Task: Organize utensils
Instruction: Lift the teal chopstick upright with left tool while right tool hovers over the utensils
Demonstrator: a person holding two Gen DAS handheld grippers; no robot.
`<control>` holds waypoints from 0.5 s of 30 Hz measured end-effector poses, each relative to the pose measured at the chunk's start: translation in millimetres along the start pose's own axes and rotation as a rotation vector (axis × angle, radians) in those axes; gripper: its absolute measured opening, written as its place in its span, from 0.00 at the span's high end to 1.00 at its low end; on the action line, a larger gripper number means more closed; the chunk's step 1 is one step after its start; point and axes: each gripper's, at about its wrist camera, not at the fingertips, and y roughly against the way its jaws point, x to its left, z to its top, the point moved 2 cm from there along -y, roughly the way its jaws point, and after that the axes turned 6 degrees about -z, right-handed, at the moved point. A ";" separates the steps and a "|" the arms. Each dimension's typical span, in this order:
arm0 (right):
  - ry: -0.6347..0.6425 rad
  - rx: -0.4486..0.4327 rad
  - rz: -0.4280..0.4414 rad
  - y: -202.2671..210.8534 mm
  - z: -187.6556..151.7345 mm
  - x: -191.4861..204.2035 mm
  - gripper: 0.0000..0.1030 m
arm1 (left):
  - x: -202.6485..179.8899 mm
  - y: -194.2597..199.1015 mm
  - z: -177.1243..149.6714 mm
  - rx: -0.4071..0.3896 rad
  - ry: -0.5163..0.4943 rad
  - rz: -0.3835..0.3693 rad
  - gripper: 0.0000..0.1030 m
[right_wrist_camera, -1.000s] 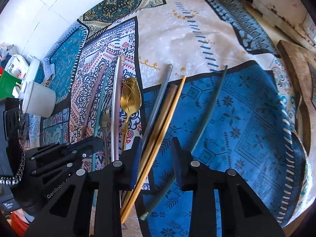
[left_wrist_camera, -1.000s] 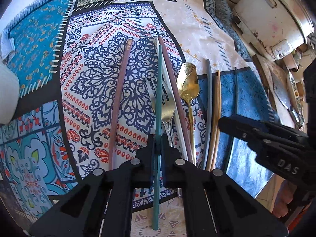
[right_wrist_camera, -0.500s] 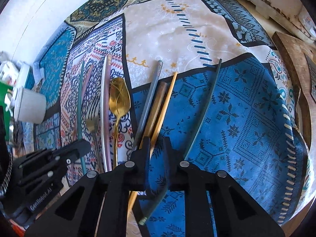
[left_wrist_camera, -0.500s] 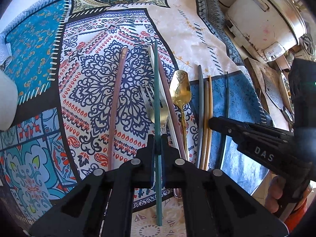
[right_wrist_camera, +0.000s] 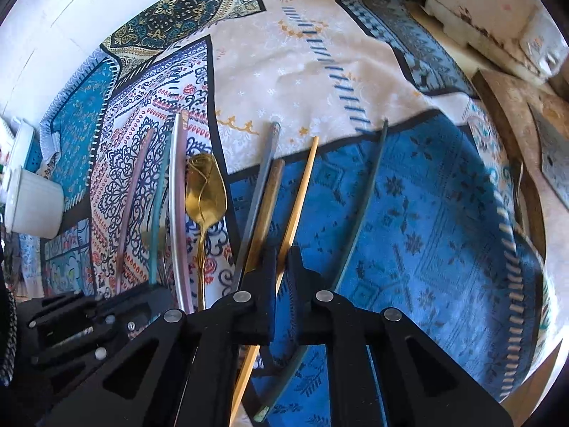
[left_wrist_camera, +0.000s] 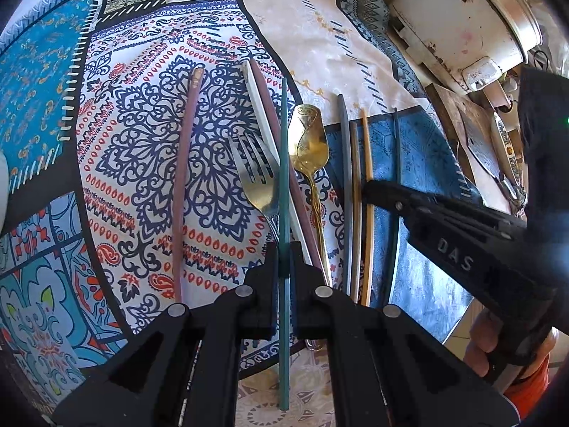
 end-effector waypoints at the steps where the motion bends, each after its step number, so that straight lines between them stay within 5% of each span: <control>1: 0.008 -0.005 -0.005 -0.9 2.9 1.8 0.94 | -0.4 -0.4 0.5 -0.001 0.002 0.001 0.96; 15: -0.014 -0.040 0.075 12.7 15.3 -2.3 0.98 | -6.6 17.5 3.7 -0.086 0.004 0.044 0.96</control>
